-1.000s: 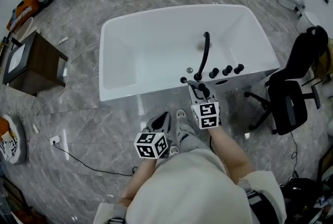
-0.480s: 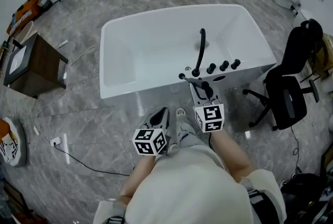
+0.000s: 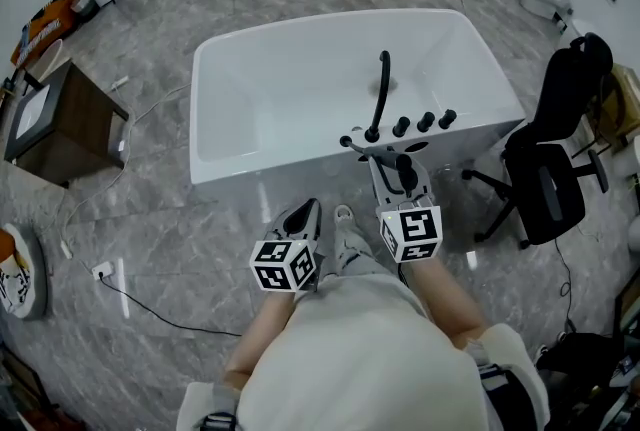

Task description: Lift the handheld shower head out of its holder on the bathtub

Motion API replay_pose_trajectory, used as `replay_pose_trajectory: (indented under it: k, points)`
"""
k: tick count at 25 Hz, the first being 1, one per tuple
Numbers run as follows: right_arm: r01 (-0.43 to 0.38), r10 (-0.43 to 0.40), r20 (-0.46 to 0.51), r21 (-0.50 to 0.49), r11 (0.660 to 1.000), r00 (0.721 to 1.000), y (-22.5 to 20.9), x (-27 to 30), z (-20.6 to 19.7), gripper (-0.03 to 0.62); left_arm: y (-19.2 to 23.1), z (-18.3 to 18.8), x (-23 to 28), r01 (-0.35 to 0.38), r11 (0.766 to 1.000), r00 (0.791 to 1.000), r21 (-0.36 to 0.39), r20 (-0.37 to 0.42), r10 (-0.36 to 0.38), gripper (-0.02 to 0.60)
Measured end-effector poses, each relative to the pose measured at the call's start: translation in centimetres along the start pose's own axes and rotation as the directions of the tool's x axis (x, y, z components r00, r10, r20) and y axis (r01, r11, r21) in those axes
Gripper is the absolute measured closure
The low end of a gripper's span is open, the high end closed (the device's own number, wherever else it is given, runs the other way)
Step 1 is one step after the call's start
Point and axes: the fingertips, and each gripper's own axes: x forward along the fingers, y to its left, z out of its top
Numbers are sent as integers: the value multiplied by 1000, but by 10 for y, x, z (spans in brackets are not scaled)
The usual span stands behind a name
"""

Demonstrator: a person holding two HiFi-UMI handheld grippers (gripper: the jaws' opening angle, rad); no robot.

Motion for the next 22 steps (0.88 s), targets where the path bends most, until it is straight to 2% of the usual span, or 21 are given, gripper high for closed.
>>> replay_pose_trajectory:
  k: [8, 22]
  points:
    - [-1, 1, 67, -2, 1000, 998, 4, -21, 26, 451, -1, 4, -3, 0, 1000, 1000, 7, 10, 0, 561]
    - [-9, 8, 66, 19, 1000, 998, 3, -26, 23, 451, -3, 2, -4, 1, 1000, 1000, 4, 14, -1, 561]
